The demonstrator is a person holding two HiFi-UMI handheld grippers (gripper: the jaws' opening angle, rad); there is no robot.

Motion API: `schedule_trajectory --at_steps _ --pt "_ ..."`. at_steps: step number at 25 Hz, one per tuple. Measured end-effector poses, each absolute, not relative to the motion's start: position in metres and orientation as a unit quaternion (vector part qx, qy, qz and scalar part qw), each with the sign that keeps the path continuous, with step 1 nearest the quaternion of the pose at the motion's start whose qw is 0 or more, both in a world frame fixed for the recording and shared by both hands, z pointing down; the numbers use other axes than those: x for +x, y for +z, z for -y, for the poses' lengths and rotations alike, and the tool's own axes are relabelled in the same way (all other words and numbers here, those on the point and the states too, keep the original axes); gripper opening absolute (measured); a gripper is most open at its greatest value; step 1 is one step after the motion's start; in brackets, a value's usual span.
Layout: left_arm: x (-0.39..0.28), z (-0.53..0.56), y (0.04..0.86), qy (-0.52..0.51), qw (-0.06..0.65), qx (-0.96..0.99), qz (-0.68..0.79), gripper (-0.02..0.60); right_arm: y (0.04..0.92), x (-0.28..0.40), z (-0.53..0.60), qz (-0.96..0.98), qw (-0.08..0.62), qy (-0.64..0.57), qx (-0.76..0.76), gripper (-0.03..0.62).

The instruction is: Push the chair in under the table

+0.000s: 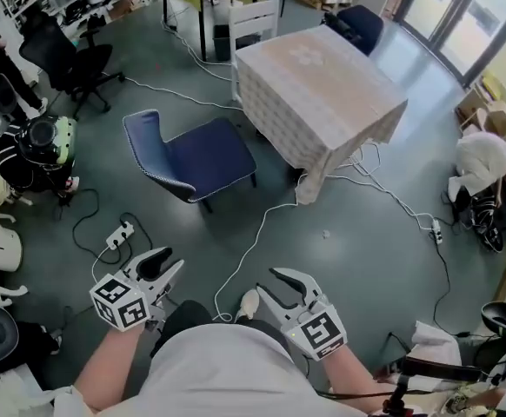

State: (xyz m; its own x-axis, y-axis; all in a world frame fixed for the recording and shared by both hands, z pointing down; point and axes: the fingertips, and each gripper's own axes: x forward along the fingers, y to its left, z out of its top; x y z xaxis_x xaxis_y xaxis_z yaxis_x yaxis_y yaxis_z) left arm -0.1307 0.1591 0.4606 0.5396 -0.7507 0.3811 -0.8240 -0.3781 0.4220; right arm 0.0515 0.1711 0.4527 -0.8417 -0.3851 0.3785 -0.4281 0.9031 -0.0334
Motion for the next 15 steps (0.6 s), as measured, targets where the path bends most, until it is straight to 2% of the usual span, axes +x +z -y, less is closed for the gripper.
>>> schedule_trajectory --at_steps 7,15 --pt "-0.190 -0.111 0.475 0.054 0.326 0.759 0.562 0.216 0.456 0.072 -0.135 0.958 0.187 0.051 0.213 0.144" --pt "-0.297 -0.026 0.510 0.073 0.342 0.694 0.629 0.244 0.456 0.054 -0.067 0.948 0.188 0.058 0.249 0.144"
